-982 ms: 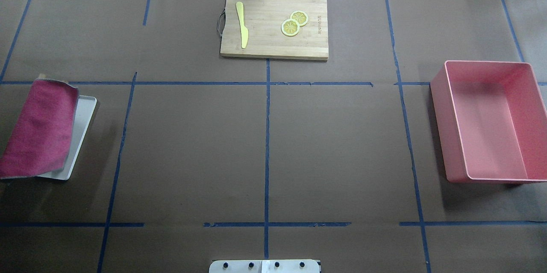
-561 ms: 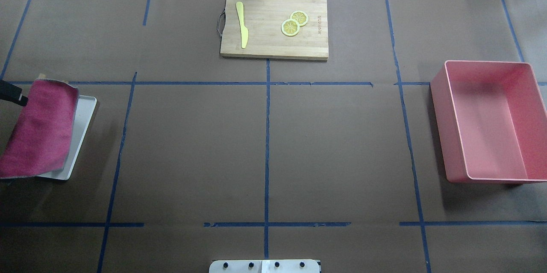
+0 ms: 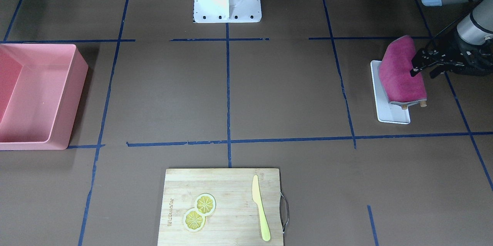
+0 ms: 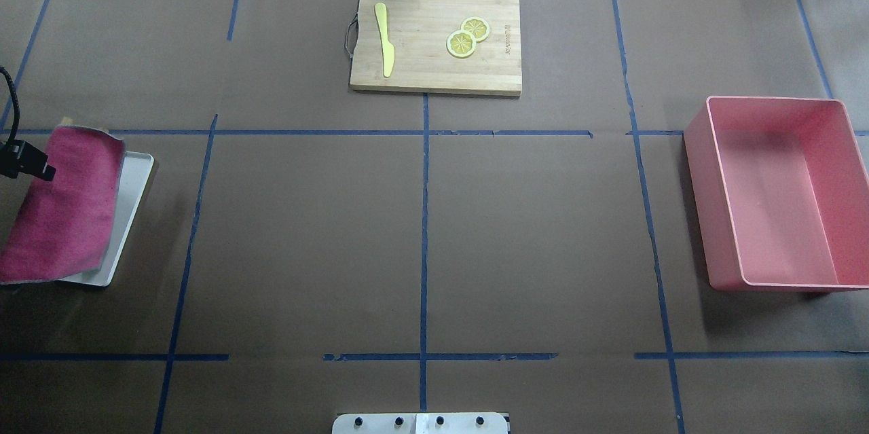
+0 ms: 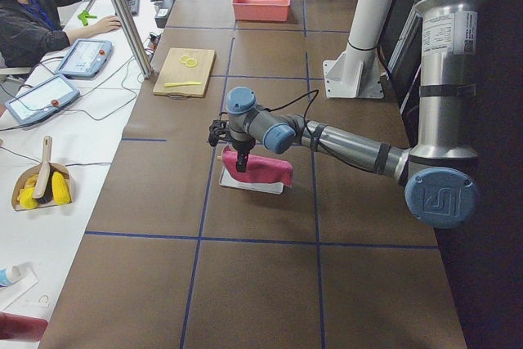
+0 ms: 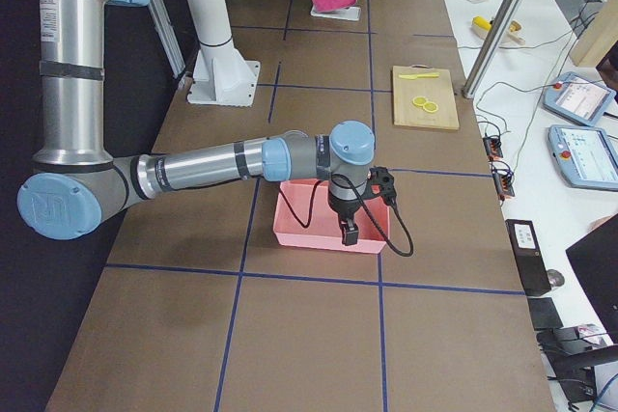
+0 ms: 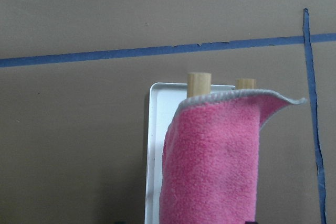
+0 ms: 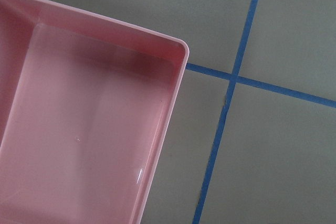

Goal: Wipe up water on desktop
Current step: 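Lower the left gripper onto the pink cloth on the white tray and grasp it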

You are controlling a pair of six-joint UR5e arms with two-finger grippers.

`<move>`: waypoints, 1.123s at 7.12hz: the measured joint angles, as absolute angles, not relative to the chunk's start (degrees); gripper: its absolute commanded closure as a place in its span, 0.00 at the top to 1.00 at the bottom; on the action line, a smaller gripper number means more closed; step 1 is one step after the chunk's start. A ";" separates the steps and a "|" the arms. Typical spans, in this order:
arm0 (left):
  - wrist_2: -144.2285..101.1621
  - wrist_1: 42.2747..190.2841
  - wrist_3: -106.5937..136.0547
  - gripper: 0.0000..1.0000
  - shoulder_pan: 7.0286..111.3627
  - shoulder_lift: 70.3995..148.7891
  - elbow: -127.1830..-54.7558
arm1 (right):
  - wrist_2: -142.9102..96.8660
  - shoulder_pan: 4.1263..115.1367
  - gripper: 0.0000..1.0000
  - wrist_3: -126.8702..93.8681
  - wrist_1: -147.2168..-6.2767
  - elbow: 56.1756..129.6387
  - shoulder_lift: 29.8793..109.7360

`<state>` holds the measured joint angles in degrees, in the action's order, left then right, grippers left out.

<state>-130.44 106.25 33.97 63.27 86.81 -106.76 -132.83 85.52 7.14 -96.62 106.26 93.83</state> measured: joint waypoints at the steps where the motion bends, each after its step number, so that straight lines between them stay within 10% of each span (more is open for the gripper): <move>1: -130.45 106.26 34.00 0.46 63.24 86.82 -106.73 | -132.81 85.52 1.00 7.16 -96.65 106.26 93.84; 6: -130.73 106.19 33.88 0.46 62.95 86.83 -106.54 | -132.67 85.52 1.00 7.21 -96.65 106.19 93.87; 8: -130.85 106.19 33.82 0.22 62.54 86.84 -106.53 | -132.69 85.52 1.00 7.21 -96.68 106.22 93.96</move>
<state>-130.85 106.19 33.82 62.54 86.84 -106.53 -132.69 85.52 7.21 -96.68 106.22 93.96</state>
